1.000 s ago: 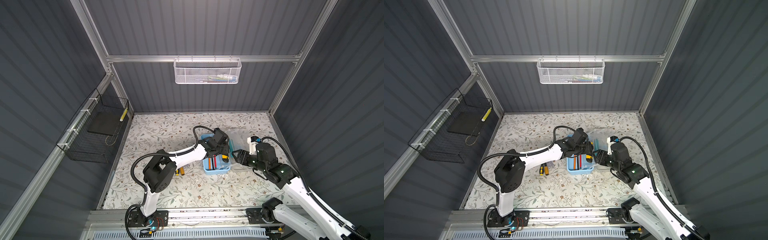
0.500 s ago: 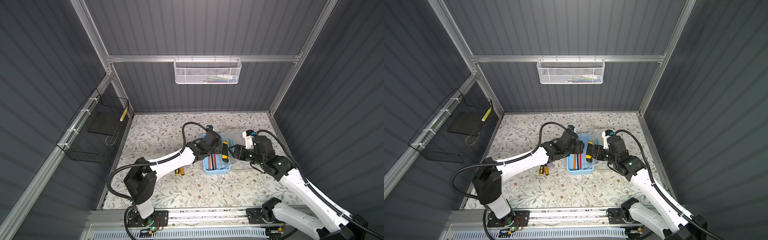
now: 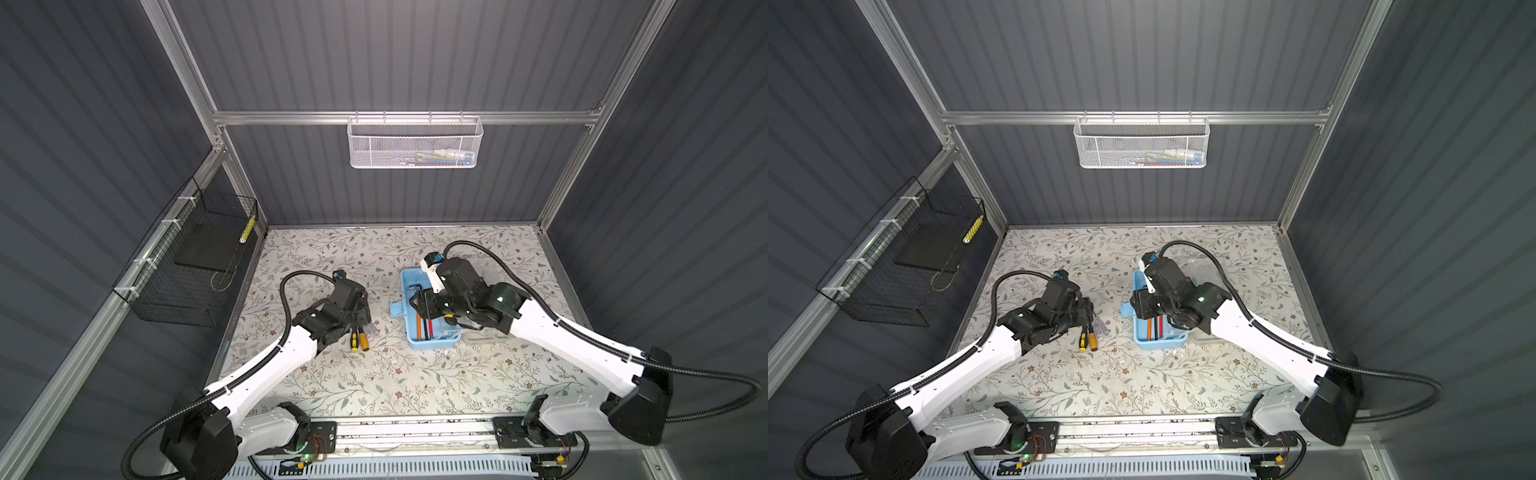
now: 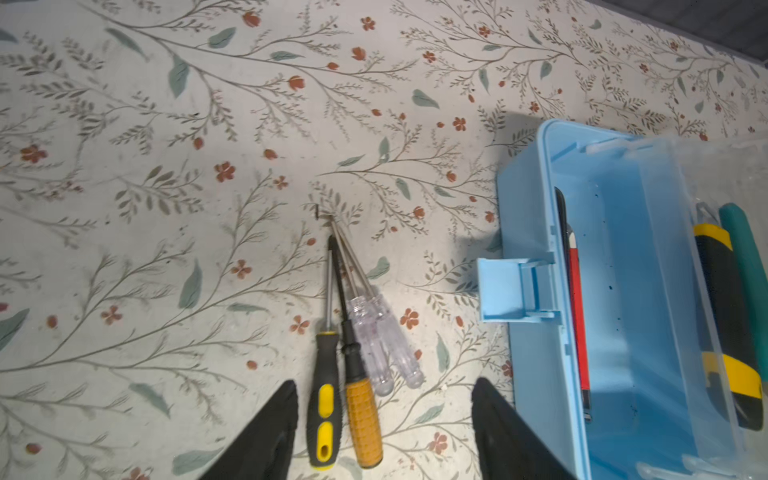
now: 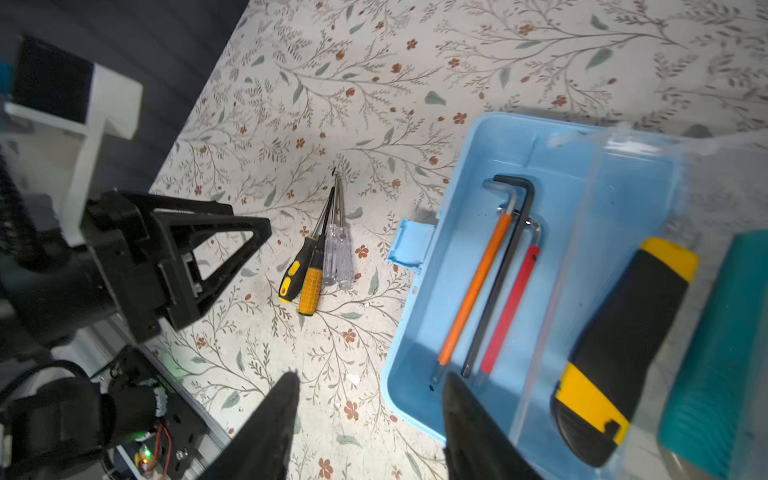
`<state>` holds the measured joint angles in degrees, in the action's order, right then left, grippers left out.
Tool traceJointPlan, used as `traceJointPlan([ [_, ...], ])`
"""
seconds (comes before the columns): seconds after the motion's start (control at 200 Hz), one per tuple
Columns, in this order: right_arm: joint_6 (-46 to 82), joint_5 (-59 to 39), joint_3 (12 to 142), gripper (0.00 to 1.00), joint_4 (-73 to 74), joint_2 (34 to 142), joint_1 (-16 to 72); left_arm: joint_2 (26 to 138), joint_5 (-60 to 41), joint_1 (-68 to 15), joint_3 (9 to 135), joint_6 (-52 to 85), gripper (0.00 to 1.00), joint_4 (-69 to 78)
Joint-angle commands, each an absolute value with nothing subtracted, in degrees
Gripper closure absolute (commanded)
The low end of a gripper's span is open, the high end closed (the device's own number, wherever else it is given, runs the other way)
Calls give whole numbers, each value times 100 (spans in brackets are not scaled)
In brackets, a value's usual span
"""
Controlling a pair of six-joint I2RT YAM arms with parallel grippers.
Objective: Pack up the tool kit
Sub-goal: 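Withdraw left gripper over the screwdrivers while right gripper moves toward them, then lower the right gripper onto a clear-handled screwdriver and close it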
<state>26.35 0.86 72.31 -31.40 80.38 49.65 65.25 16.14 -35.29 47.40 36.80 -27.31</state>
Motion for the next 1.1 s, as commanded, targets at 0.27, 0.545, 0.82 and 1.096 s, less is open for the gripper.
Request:
traceJointPlan([
  [0.27, 2457, 24, 8196, 55, -3425, 9590, 5553, 6135, 812, -2719, 3932, 3680, 47, -3125],
  [0.545, 2339, -167, 8724, 60, -3295, 10770, 5608, 6371, 495, -2452, 3670, 3713, 50, -2429],
  [0.82, 2215, -156, 9262, 61, -3343, 11693, 5606, 6791, 311, -2352, 3551, 3749, 52, -1972],
  [1.096, 2180, -60, 9643, 68, -3499, 12217, 5607, 6879, 192, -2168, 3441, 3752, 52, -1718],
])
